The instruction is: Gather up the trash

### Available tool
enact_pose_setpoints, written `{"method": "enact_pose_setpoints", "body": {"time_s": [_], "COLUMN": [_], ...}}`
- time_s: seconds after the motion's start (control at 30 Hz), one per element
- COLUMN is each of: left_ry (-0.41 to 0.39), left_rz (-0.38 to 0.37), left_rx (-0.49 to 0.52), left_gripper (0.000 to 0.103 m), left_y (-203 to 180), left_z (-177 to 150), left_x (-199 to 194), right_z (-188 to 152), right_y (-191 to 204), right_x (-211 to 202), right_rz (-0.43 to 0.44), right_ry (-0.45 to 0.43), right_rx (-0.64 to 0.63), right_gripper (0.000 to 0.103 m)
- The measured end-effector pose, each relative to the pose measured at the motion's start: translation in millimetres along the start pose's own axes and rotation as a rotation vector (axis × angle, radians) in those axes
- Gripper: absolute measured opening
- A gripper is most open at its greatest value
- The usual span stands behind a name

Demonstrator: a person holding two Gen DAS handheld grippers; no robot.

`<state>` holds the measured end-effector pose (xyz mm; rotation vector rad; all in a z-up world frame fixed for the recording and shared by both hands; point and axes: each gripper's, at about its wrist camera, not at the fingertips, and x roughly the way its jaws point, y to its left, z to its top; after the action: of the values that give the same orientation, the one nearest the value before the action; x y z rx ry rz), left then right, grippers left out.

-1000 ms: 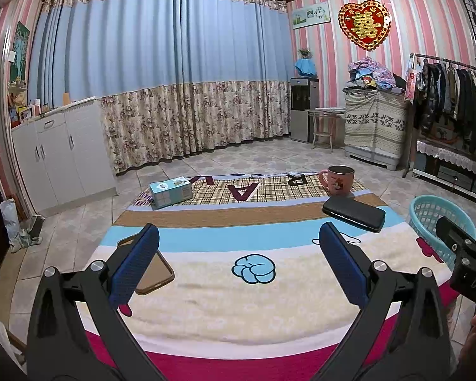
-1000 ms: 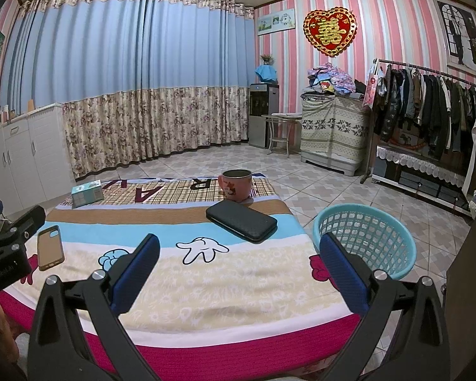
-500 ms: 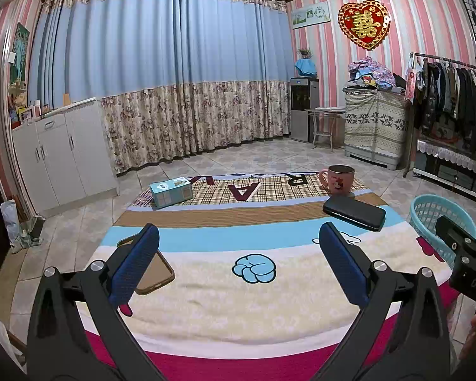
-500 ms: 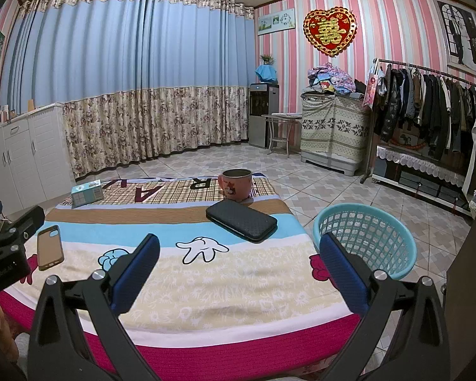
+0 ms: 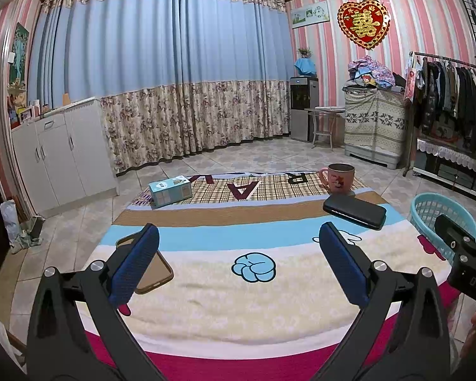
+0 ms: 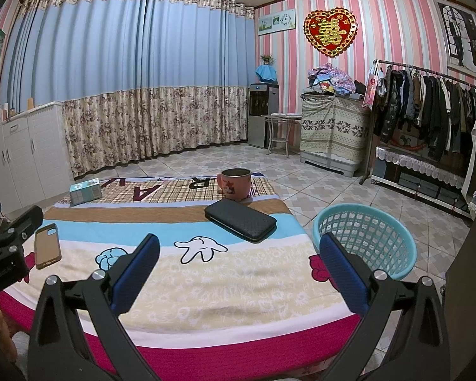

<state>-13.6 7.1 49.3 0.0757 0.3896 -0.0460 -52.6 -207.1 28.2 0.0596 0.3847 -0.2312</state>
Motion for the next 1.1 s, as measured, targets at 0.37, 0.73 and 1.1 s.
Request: {"method": "enact_pose_setpoints", "body": {"time_s": [0.37,0.73,1.1], "left_ry": [0.006,0.009,0.018], "left_rz": [-0.006,-0.014,-0.015], "left_rx": [0.006,0.005,0.015], "left_gripper": [0.098,0.098,0.098], "left_y": [6,5,-8], "left_z": [-4,-9,-13], "left_x": [9,12,12], "right_z": [-1,-2,-2], "right_y": [1,0,1], "right_x": [2,4,4], "right_rz": [0.000,0.000,0.000], "right_ry": [0.004,0.005,0.004], "right_rx": [-0.007,-0.008,-0.008], "right_gripper": [0.098,0.098,0.098]}}
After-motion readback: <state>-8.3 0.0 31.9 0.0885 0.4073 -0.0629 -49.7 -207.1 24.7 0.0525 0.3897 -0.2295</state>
